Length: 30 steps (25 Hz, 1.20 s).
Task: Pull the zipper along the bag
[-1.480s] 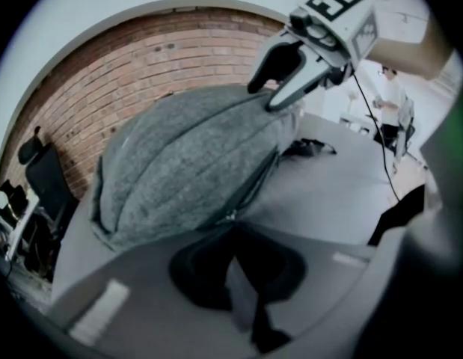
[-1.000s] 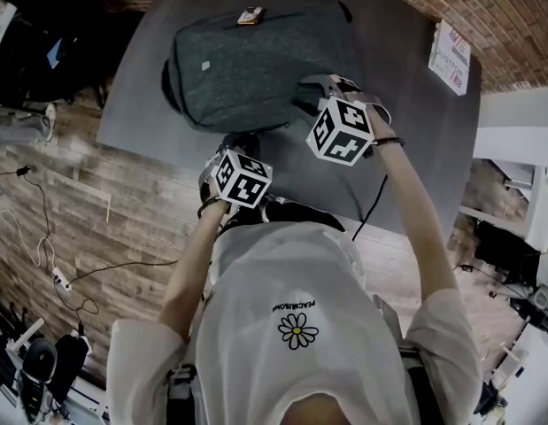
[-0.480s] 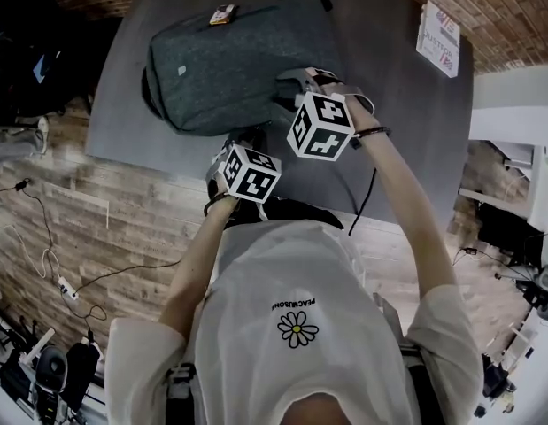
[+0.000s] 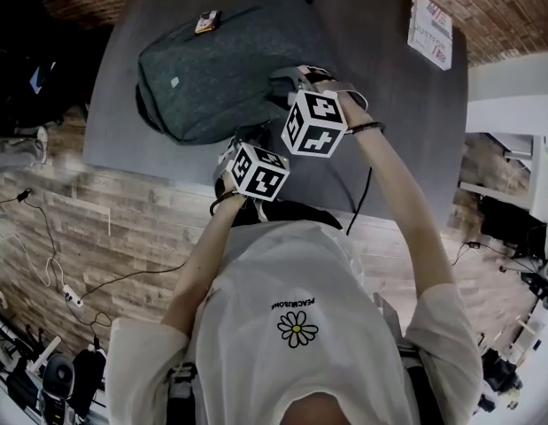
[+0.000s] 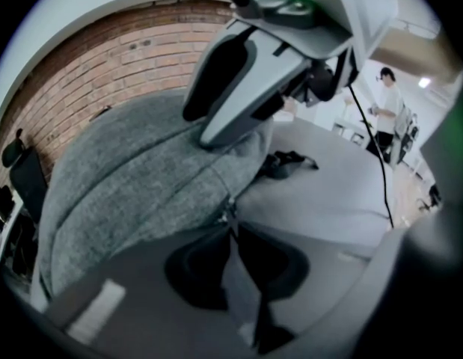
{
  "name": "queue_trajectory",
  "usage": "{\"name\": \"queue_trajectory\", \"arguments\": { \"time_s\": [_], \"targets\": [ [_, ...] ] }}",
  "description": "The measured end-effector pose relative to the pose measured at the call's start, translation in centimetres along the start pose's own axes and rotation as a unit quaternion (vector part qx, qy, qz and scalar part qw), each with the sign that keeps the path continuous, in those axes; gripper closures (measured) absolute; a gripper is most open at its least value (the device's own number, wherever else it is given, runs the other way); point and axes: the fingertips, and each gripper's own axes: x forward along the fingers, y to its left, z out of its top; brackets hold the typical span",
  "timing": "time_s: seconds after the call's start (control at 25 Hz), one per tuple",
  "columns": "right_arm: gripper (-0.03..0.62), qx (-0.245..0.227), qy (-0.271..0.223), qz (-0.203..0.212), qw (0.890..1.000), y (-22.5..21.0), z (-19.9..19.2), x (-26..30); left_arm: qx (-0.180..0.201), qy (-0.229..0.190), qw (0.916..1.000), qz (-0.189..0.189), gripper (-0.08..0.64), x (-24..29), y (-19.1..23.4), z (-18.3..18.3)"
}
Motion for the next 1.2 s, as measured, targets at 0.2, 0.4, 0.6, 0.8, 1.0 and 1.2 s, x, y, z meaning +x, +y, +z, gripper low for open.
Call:
{"name": "queue_trajectory", "arguments": {
  "time_s": [0.2,0.4,0.6,0.8,1.0,1.2],
  "targets": [
    [0.425,0.03,-0.028,-0.004,0.999,-0.4,0.3,-1.0,-0.009,-0.015,0.9998,0.012,0.514,-0.7,0.3,0.0],
    [0.412,0.108,-0.08,-0.072,0.988,-4.2,1.5,-4.3,-0.03,-0.062,0.9976,-0.007,0.417,-4.6,1.5,2.1],
    [0.449,0.203,-0.198,-0.157,0.946,-9.3,4.5,-11.3,-0.012,-0.187,0.9807,0.054,0.44,-11.4,5.3,8.8],
    [0.514,0.332,-0.323,-0.231,0.856,-11.7,5.8,-18.6,-0.02,-0.331,0.9364,0.114,0.486,-18.3,9.6,16.3],
    [0.592,0.414,-0.367,-0.337,0.762,-11.4,3.8,-23.7,-0.016,-0.433,0.8919,0.13,0.554,-23.5,10.8,20.3],
    [0.594,0.44,-0.349,-0.393,0.728,-8.4,2.1,-25.0,-0.037,-0.463,0.872,0.155,0.554,-25.3,10.5,19.6]
  ]
}}
